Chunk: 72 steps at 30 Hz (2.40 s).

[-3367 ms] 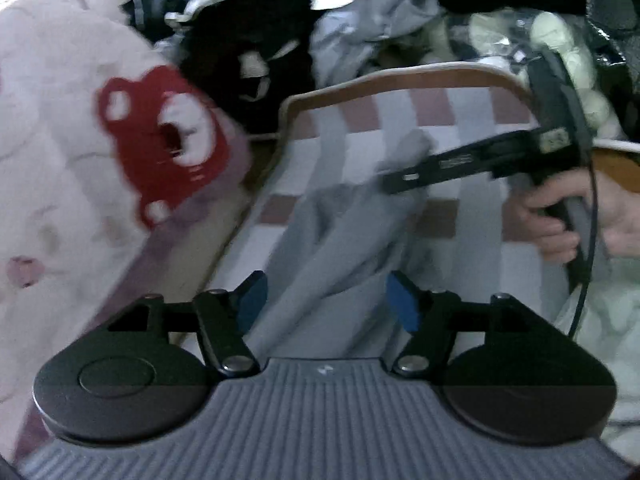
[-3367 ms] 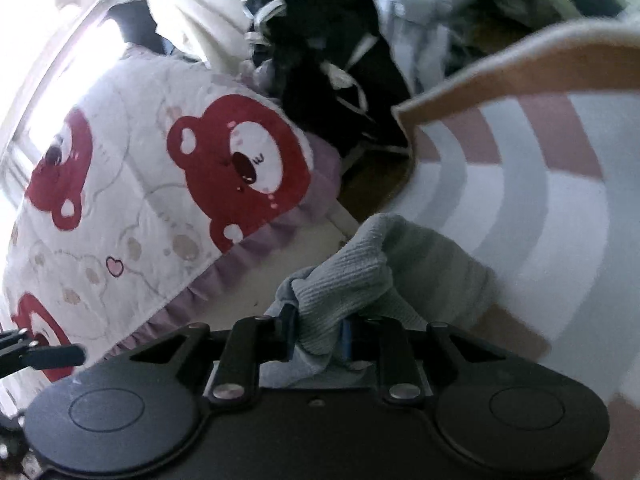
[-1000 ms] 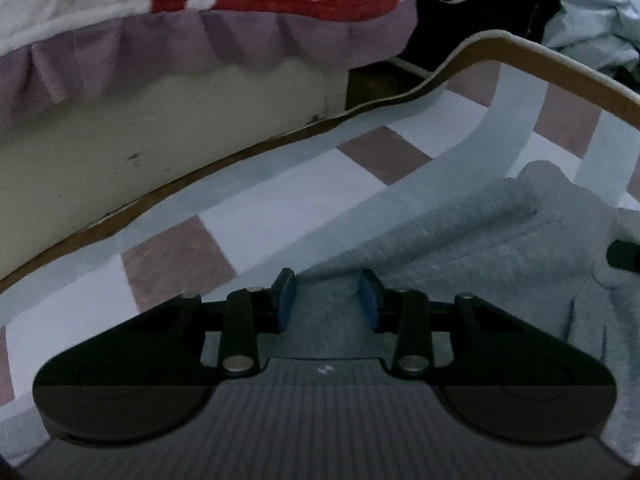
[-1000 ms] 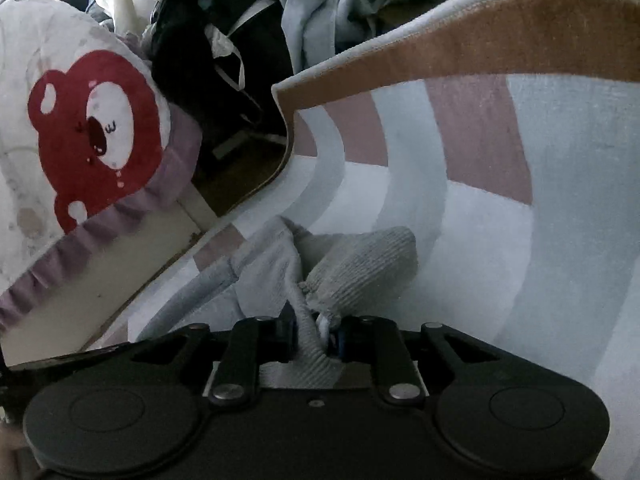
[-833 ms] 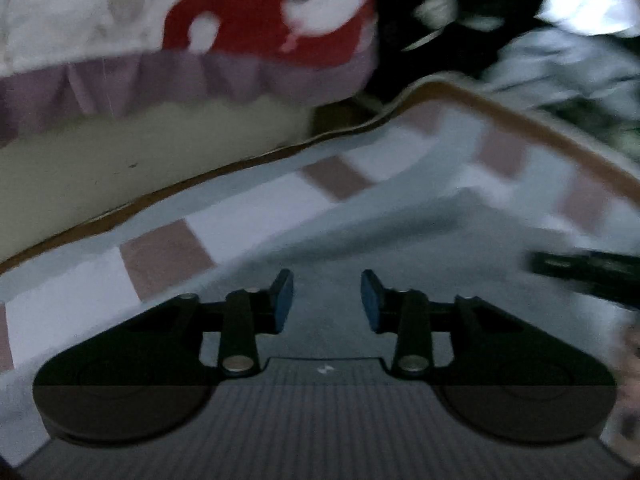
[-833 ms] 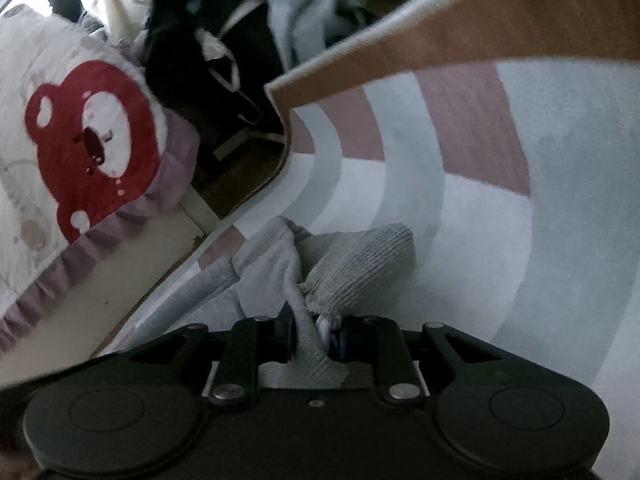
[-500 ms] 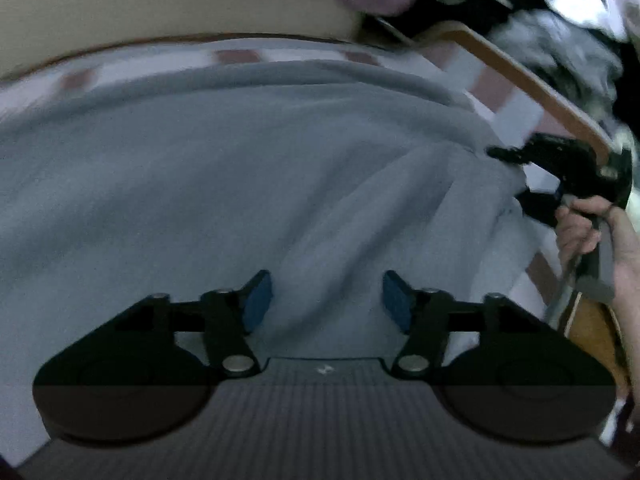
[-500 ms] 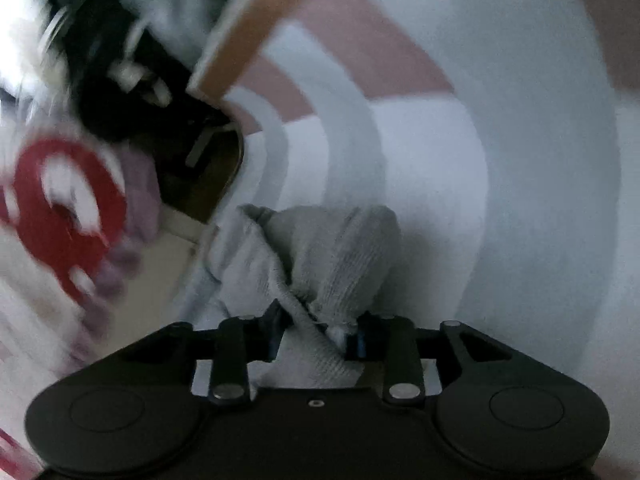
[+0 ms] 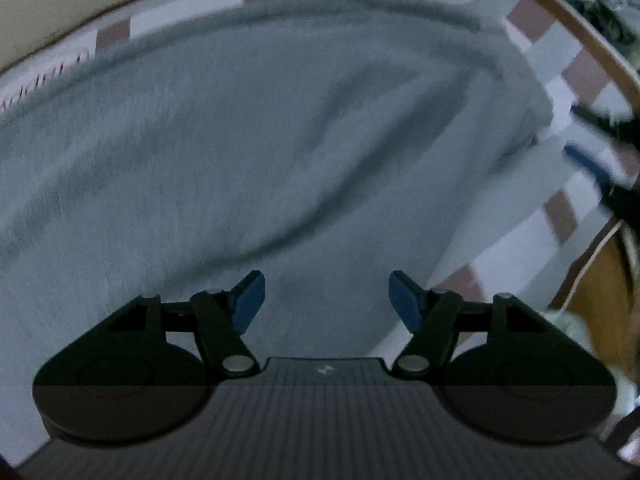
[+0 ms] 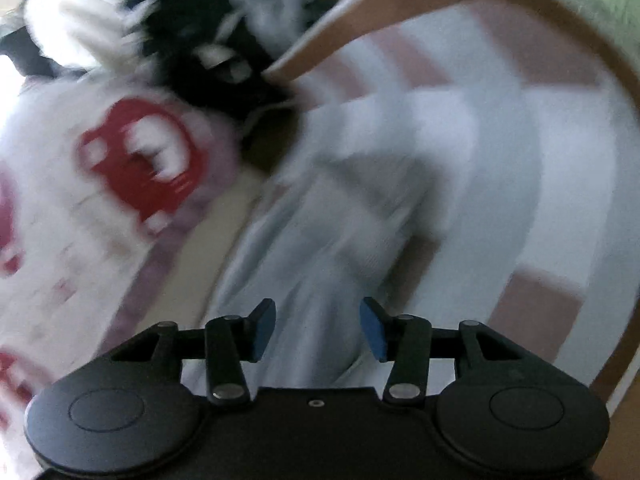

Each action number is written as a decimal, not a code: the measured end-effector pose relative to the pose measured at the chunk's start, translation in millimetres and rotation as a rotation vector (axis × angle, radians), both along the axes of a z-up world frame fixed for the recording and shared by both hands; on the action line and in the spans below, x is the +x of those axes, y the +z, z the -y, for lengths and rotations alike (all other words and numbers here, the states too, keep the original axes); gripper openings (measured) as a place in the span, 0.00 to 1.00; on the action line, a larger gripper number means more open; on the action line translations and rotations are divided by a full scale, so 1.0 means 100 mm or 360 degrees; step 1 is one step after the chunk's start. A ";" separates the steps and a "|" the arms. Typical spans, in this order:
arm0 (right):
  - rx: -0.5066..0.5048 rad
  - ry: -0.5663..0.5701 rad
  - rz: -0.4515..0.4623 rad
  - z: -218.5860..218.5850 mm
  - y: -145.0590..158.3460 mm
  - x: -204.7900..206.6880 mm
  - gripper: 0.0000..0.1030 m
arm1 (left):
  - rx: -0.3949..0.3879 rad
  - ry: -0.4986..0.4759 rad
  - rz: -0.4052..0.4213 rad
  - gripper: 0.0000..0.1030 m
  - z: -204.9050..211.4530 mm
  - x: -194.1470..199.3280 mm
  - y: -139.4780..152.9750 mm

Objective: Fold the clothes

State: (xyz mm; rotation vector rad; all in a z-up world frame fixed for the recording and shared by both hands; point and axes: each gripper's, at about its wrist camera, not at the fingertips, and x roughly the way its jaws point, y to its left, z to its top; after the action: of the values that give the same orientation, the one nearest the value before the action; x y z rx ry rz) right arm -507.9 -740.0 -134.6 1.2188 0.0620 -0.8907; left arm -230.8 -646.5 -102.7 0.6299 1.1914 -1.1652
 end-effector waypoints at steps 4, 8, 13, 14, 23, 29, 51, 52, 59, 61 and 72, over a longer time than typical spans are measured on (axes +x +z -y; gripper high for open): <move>-0.0139 0.0267 0.0123 -0.33 0.11 0.26 0.52 | -0.0044 -0.0281 0.0165 0.66 0.18 0.05 0.53; -0.0322 0.0451 0.0123 -0.52 0.28 0.47 0.52 | -0.0276 -0.0296 0.0251 0.66 0.07 0.36 1.10; -0.0431 0.0579 0.0086 -0.63 0.44 0.68 0.52 | -0.0183 -0.0175 0.0354 0.66 -0.43 0.90 1.62; -0.0462 0.0603 0.0044 -0.66 0.47 0.74 0.52 | -0.0166 -0.0159 0.0375 0.66 -0.57 1.01 1.73; -0.0536 0.0858 -0.0223 -0.87 0.40 1.30 0.52 | -0.0372 0.0045 0.0373 0.67 -1.69 1.91 1.83; -0.0653 0.1008 -0.0565 -1.34 0.45 1.77 0.52 | -0.0440 0.0377 0.0220 0.67 -2.24 2.18 1.05; -0.0650 0.1397 -0.1078 -1.99 -0.02 2.54 0.51 | -0.0160 0.1021 0.0619 0.67 -3.89 2.95 -0.36; -0.0685 0.1434 -0.1166 -2.05 -0.01 2.54 0.51 | -0.0126 0.1033 0.0639 0.69 -3.91 2.95 -0.39; -0.0291 0.1404 -0.1098 -1.69 0.17 2.24 0.46 | 0.0158 0.1086 0.0874 0.74 -3.90 2.92 -0.47; -0.0227 0.1324 -0.1031 -1.58 0.27 2.06 0.50 | 0.0120 0.1081 0.0796 0.72 -3.96 2.93 -0.44; 0.0274 0.0967 -0.0368 -1.51 0.02 1.44 0.56 | 0.0069 0.1275 0.0479 0.73 -4.32 2.85 -0.32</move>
State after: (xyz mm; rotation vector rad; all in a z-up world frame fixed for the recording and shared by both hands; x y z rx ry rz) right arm -363.5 -589.0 -132.4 1.1535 0.6714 -0.4897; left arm 53.8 -214.3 -134.5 0.2863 1.0543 -0.3537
